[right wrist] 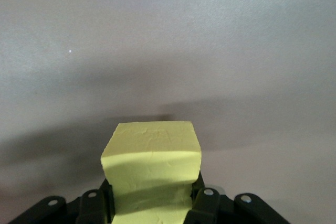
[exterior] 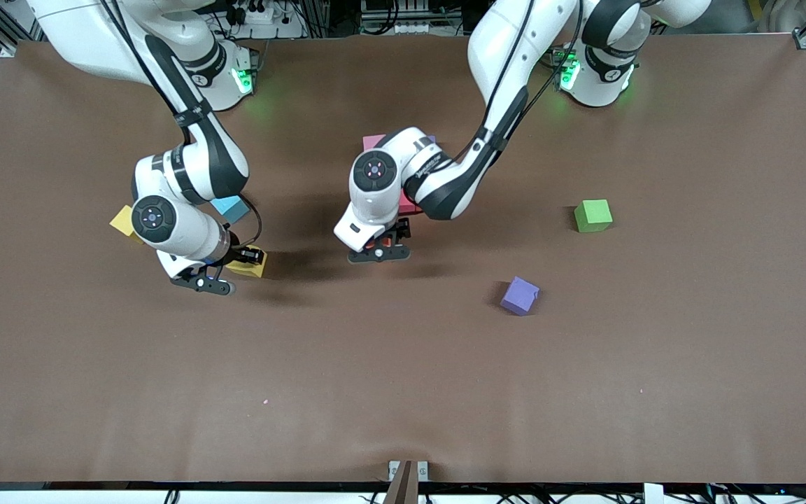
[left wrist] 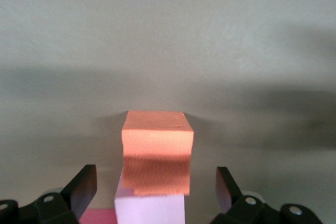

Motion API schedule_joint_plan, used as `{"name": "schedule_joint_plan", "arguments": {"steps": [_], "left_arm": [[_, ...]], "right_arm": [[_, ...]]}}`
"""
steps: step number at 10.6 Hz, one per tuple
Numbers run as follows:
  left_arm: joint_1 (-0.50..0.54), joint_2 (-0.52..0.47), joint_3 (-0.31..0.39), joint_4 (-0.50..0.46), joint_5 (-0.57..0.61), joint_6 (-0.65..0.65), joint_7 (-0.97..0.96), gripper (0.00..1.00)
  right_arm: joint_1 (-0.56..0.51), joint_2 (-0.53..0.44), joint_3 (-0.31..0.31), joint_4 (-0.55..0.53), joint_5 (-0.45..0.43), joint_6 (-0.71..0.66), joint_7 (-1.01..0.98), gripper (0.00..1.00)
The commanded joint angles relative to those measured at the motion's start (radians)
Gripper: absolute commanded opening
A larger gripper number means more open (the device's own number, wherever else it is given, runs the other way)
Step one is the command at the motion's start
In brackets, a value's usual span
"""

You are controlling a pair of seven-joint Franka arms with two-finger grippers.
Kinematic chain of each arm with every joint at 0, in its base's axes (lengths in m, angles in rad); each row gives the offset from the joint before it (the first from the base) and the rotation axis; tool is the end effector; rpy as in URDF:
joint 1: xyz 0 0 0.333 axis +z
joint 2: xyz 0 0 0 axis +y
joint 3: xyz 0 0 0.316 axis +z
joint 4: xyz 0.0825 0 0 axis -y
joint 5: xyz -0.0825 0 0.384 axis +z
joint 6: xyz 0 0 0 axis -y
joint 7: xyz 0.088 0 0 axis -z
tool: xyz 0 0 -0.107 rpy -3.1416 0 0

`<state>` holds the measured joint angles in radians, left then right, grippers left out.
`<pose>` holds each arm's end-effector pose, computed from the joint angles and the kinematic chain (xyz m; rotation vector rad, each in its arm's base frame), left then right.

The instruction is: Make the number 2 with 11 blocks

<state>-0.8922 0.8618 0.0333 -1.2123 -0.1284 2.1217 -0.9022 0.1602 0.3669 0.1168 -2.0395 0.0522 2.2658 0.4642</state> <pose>0.4886 -0.5859 0.2609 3.0458 0.1458 -0.0544 0.5593 0.1593 0.2521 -3.0873 0.3539 0.2465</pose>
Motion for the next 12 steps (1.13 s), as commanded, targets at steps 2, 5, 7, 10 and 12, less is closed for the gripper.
{"name": "schedule_joint_plan", "arguments": {"steps": [2, 5, 7, 10, 12], "left_arm": [[0.031, -0.144, 0.074, -0.058, -0.033, -0.142, 0.043, 1.00], [0.157, -0.242, 0.074, -0.165, -0.028, -0.152, 0.132, 1.00], [0.246, -0.299, 0.074, -0.246, -0.022, -0.152, 0.298, 1.00], [0.326, -0.308, 0.076, -0.328, 0.005, -0.151, 0.584, 1.00], [0.329, -0.303, 0.074, -0.380, 0.099, -0.115, 0.605, 1.00]], "right_arm": [[0.028, -0.014, 0.003, 0.010, 0.040, -0.020, 0.052, 0.55], [0.119, -0.006, 0.003, 0.054, 0.047, -0.042, 0.245, 0.55], [0.212, 0.009, 0.001, 0.109, 0.101, -0.043, 0.417, 0.55], [0.335, 0.111, 0.001, 0.296, 0.165, -0.073, 0.707, 0.55], [0.384, 0.225, 0.000, 0.483, 0.172, -0.172, 0.909, 0.55]]}}
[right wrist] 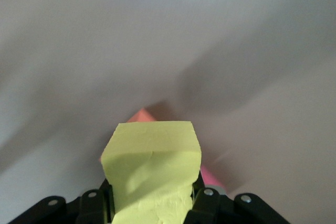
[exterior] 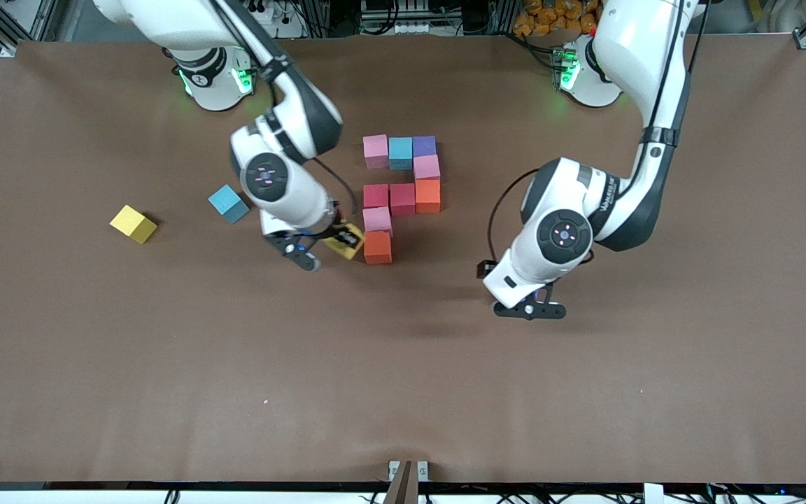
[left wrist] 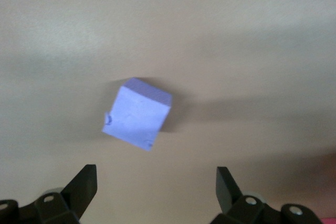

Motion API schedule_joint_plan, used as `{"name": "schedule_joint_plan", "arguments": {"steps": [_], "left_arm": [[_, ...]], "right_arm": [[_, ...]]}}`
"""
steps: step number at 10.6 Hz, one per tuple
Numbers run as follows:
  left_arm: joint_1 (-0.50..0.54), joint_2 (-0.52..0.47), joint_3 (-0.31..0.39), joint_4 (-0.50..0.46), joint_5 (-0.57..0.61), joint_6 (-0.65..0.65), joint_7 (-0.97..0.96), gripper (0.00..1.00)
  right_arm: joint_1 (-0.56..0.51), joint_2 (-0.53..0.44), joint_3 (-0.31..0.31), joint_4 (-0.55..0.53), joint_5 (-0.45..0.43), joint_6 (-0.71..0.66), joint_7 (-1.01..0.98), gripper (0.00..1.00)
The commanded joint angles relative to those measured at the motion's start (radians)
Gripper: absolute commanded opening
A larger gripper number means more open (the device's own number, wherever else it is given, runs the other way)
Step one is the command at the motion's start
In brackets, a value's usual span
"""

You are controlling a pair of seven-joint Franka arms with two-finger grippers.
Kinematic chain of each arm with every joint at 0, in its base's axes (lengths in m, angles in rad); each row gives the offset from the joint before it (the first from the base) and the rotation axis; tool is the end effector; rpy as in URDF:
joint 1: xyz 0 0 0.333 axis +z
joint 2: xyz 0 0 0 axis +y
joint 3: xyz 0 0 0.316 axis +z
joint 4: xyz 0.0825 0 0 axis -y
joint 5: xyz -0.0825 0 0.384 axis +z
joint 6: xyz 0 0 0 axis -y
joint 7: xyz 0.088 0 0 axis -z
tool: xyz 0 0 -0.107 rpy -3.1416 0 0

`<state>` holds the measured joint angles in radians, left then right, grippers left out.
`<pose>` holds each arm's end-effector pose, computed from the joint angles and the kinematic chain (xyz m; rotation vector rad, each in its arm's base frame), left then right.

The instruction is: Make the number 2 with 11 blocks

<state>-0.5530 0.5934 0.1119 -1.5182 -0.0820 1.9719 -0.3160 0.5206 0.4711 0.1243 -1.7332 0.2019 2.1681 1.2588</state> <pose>0.6160 -0.3092 0.3056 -3.0898 0.1588 0.2006 0.5272 0.3969 0.3094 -2.8198 1.0989 0.3046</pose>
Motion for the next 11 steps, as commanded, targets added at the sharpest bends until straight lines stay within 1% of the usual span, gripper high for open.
{"name": "schedule_joint_plan", "arguments": {"steps": [1, 3, 5, 7, 8, 10, 11], "left_arm": [[0.005, -0.034, -0.006, -0.101, 0.071, 0.066, 0.047, 1.00], [0.034, -0.035, -0.008, -0.138, 0.076, 0.116, 0.151, 1.00], [0.042, -0.027, -0.008, -0.148, 0.076, 0.127, 0.192, 1.00], [0.051, -0.023, -0.009, -0.171, 0.074, 0.166, 0.227, 1.00], [0.065, -0.021, -0.012, -0.178, 0.073, 0.183, 0.254, 1.00], [0.065, -0.017, -0.015, -0.180, 0.065, 0.189, 0.276, 1.00], [0.065, -0.014, -0.027, -0.181, 0.062, 0.199, 0.293, 1.00]], "right_arm": [[0.039, 0.145, -0.008, 0.217, 0.022, -0.076, 0.178, 0.55], [0.077, 0.196, -0.008, 0.285, 0.017, -0.077, 0.327, 0.54], [0.102, 0.215, -0.009, 0.293, 0.016, -0.068, 0.442, 0.54], [0.136, 0.233, -0.015, 0.314, 0.008, -0.067, 0.548, 0.53], [0.163, 0.250, -0.021, 0.331, -0.004, -0.062, 0.615, 0.51], [0.196, 0.274, -0.029, 0.351, -0.086, -0.041, 0.777, 0.48], [0.190, 0.270, -0.028, 0.359, -0.111, -0.041, 0.833, 0.48]]}}
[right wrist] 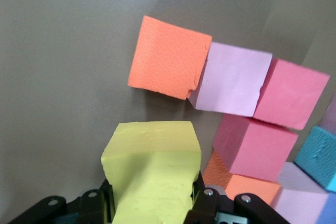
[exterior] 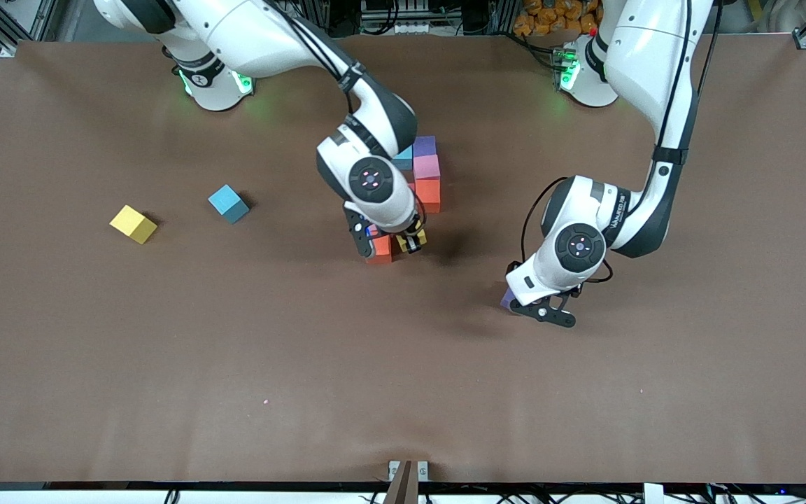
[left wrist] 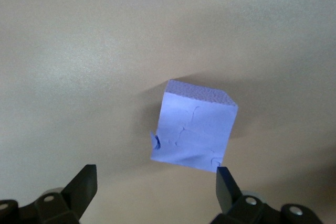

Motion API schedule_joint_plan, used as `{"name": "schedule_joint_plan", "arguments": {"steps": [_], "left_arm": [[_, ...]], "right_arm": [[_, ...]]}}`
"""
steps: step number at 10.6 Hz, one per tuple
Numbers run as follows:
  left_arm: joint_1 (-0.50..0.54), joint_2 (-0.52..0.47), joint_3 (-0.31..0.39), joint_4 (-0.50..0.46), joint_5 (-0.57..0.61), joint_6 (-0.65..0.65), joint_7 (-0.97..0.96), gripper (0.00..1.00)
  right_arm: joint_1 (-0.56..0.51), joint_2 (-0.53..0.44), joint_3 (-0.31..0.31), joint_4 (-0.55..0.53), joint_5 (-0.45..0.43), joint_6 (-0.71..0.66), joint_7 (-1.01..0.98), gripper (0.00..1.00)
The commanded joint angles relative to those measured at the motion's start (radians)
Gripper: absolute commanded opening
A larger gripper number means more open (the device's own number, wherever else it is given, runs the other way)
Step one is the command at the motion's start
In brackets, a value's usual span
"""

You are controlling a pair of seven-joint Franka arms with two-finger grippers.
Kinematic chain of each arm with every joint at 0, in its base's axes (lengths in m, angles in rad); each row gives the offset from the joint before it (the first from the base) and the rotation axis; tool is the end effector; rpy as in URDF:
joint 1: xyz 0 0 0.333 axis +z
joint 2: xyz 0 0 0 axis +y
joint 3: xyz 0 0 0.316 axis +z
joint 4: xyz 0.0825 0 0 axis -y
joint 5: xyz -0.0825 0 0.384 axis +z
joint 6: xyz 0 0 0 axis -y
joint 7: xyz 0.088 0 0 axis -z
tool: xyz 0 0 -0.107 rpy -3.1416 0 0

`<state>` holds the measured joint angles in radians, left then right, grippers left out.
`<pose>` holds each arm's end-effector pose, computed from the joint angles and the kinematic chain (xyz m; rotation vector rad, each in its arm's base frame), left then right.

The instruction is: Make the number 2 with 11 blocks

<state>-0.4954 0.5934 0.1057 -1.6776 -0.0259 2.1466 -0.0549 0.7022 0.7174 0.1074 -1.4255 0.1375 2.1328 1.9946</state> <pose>0.6131 -0.2606 0.2492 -3.0295 0.5103 0.1682 0.5064 0.5186 0.2734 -2.4852 1.8600 0.2884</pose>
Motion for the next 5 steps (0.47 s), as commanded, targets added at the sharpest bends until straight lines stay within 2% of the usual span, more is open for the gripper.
{"name": "schedule_joint_plan", "arguments": {"steps": [1, 5], "left_arm": [[0.008, -0.011, -0.026, -0.027, 0.004, 0.050, 0.046, 1.00], [0.009, 0.011, -0.047, -0.027, -0.017, 0.087, 0.047, 1.00]], "right_arm": [[0.005, 0.021, -0.011, 0.051, -0.038, -0.002, 0.128, 0.48], [-0.003, 0.045, -0.012, 0.054, -0.044, 0.030, 0.245, 0.49]]}}
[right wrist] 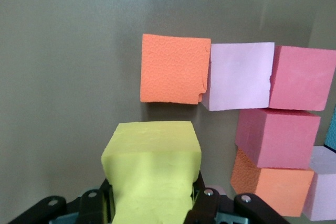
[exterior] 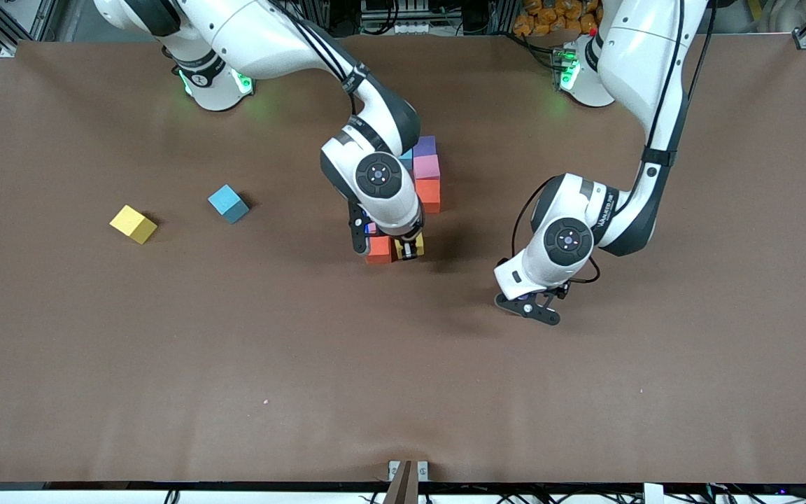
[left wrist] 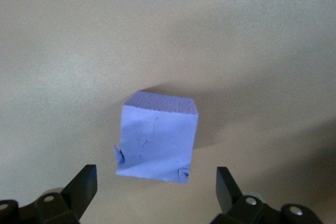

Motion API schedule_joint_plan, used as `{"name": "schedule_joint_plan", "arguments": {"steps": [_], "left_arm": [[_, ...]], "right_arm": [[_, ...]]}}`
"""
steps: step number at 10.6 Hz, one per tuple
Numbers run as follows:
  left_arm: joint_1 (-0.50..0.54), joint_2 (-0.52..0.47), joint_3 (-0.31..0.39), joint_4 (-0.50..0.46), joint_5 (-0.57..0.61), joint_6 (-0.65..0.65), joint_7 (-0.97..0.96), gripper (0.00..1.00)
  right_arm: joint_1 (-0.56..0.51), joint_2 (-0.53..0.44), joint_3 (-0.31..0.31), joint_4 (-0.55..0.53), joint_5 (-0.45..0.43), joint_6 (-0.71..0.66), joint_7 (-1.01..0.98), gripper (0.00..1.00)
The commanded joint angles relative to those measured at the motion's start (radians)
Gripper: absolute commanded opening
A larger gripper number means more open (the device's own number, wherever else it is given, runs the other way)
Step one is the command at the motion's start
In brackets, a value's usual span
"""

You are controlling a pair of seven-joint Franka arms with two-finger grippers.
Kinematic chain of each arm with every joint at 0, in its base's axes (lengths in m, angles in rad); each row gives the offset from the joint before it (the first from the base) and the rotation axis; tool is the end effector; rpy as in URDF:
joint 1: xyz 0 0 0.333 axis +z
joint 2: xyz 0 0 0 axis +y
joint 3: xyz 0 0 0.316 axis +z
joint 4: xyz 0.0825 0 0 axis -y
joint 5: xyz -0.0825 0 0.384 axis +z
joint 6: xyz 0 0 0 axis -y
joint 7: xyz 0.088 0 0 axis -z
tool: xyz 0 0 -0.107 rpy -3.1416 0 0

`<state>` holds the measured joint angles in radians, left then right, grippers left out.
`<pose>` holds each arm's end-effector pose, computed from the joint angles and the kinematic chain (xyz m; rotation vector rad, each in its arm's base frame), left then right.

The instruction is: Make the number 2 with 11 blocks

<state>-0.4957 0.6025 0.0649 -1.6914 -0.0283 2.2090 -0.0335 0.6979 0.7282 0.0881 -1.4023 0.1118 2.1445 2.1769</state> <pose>0.6050 -0.2838 0.2410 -3.0466 0.6007 0.1208 0.5223 0.5113 0.2762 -2.2983 2.0853 0.2344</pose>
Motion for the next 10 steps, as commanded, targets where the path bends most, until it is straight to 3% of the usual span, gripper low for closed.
{"name": "schedule_joint_plan", "arguments": {"steps": [1, 10], "left_arm": [[0.009, 0.009, -0.007, -0.013, -0.016, 0.038, 0.030, 1.00], [0.009, 0.062, -0.005, -0.010, -0.013, 0.090, 0.032, 0.97]], "right_arm": [[0.003, 0.040, 0.007, 0.029, -0.017, 0.029, 0.064, 0.49], [0.012, 0.059, 0.005, -0.018, -0.034, 0.060, 0.076, 0.48]]}}
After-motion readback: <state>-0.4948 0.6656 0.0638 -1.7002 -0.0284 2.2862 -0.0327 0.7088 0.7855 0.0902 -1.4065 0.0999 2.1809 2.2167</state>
